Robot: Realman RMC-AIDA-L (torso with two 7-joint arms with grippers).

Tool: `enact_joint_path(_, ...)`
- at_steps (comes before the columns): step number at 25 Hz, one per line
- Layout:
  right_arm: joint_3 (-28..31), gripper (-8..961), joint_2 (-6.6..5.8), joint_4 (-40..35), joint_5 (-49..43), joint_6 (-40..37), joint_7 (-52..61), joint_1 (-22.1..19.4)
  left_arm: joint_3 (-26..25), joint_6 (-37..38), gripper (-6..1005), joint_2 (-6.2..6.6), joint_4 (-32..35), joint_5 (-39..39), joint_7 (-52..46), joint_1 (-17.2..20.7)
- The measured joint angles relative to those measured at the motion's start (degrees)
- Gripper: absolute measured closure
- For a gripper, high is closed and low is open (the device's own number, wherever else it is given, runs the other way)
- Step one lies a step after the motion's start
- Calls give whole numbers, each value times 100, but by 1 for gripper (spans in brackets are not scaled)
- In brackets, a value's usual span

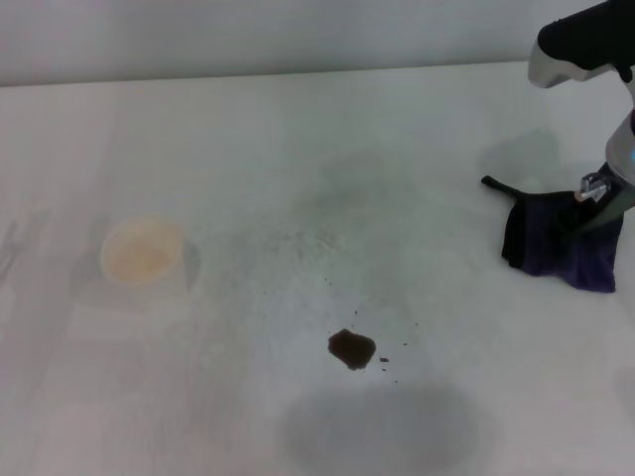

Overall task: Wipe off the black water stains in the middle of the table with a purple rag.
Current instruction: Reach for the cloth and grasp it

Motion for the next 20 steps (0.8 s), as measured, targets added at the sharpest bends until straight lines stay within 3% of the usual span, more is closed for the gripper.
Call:
enact_joint_path(9,-43,586,41,-9,-9,42,-5,12,0,18,138,0,0,20,0,-7)
enact_joint_path(20,-56,340,59,-211,-11,27,11,156,0,35,137,5,7,23,0,-7)
